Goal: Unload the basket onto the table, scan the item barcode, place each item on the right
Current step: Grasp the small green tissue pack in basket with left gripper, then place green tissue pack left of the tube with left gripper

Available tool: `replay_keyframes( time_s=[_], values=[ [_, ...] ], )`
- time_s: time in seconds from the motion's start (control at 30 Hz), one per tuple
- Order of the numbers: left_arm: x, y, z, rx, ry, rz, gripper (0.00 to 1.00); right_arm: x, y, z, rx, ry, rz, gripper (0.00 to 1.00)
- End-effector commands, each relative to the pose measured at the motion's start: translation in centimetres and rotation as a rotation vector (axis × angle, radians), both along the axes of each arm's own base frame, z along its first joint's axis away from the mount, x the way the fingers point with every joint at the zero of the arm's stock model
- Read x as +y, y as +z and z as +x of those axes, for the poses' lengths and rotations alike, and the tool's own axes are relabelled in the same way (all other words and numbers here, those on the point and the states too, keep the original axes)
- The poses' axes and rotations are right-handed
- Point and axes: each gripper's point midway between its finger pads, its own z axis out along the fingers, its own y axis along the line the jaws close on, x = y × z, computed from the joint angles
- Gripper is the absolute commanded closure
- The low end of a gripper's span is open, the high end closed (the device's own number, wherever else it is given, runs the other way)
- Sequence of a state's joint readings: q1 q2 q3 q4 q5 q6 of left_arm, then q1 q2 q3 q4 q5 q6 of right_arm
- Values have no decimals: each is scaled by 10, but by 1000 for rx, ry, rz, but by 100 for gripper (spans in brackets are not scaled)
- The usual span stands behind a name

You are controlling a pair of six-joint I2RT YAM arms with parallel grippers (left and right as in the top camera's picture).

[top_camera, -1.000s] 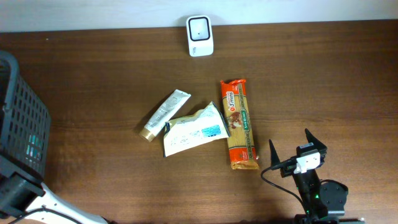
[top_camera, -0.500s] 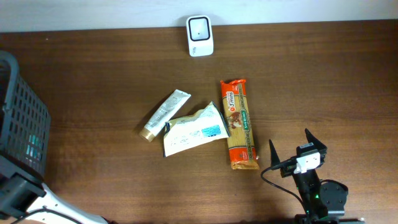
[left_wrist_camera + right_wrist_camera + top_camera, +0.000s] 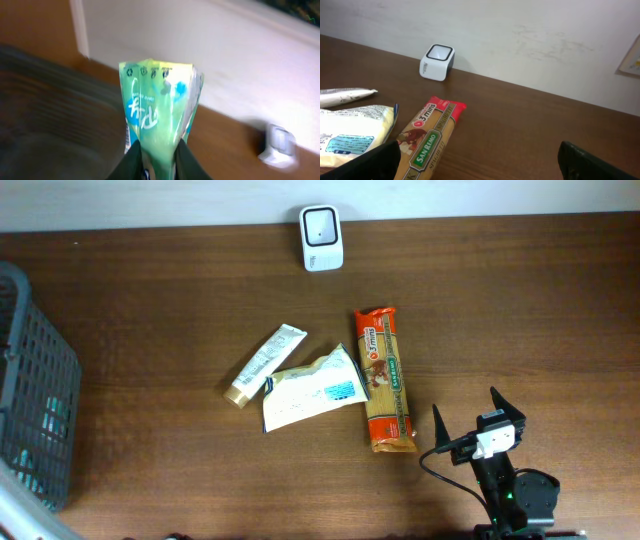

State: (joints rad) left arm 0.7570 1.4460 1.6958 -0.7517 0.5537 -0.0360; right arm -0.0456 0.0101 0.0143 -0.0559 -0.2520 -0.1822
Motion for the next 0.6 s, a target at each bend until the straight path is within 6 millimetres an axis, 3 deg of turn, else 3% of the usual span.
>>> replay_keyframes(
  time_s=[0.0,0.07,0.13,0.2,0.3,0.37,0.4,0.47,0.53,0.57],
  values=[
    [-77,-53,16,174,-194,-176,82,-1,-3,0,5,-2,8,1],
    [-115,-93,19,310,-279,-185,82,-1,-3,0,4,-2,7,1],
    [-150,-158,14,525,-313,-168,80,-1,-3,0,5,-2,8,1],
    [-166,-208,5,674,-323,-133,79,-1,-3,0,4,-2,7,1],
    [-188,-264,-6,803,-374,-146,79,-1,-3,0,5,-2,8,1],
    [-197,-288,-8,842,-397,-152,76,-1,-3,0,4,-2,7,1],
    [-199,-297,-8,859,-403,-155,71,-1,-3,0,4,-2,7,1],
    [-198,-304,-5,868,-403,-159,30,-1,-3,0,5,-2,8,1],
    [-197,-302,2,840,-402,-149,1,-1,-3,0,5,-2,8,1],
    [-196,-293,9,811,-399,-141,1,-1,-3,0,4,-2,7,1]
  ],
)
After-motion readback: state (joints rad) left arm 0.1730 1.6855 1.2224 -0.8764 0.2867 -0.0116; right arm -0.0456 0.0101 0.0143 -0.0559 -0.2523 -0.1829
